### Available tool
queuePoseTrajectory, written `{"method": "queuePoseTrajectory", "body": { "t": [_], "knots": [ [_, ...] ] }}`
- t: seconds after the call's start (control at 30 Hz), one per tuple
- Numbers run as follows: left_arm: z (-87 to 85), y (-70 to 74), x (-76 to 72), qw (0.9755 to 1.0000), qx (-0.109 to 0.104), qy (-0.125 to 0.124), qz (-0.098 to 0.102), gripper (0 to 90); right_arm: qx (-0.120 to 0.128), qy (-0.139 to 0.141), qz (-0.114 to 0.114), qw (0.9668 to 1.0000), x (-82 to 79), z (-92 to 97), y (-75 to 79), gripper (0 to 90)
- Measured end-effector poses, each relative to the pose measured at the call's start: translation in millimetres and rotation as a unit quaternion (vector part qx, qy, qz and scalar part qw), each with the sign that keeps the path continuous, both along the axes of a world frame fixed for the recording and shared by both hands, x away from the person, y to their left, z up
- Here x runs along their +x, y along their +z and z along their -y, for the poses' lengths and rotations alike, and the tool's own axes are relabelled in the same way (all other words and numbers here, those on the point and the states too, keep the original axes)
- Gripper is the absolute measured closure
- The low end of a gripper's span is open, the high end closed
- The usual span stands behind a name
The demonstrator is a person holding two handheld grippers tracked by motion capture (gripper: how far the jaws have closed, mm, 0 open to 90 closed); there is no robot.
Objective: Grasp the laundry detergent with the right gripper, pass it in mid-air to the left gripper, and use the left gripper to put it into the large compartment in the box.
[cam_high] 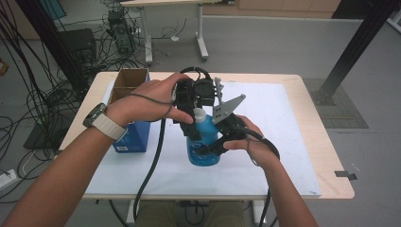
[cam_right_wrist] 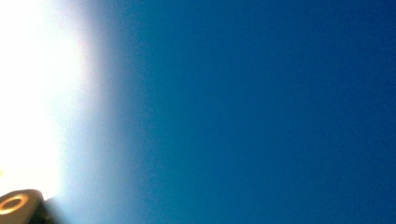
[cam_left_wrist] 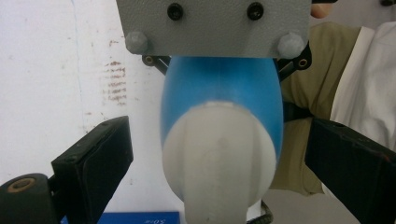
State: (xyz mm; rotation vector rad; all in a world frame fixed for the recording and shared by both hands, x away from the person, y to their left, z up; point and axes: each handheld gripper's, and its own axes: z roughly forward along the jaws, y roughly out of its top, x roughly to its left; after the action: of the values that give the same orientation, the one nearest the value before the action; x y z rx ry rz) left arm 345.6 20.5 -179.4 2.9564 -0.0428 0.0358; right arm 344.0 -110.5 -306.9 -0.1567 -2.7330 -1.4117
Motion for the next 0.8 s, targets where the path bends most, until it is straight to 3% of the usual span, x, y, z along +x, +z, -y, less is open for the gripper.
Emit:
{"method": "queuePoseTrajectory", "body": {
  "t": [0.57, 0.8],
  "knots": [
    [0.6, -1.3, -0.2, 1.0000, -0.001, 0.000, 0.002, 8.3, 0.000, 0.002, 0.002, 1.0000, -0.6, -2.5, 1.3, 43.5],
    [0.8, -7.4, 0.5, 1.0000, -0.003, -0.001, -0.006, 8.5, -0.002, 0.006, 0.002, 1.0000, -1.4, -5.4, 1.5, 43.5]
  ]
}}
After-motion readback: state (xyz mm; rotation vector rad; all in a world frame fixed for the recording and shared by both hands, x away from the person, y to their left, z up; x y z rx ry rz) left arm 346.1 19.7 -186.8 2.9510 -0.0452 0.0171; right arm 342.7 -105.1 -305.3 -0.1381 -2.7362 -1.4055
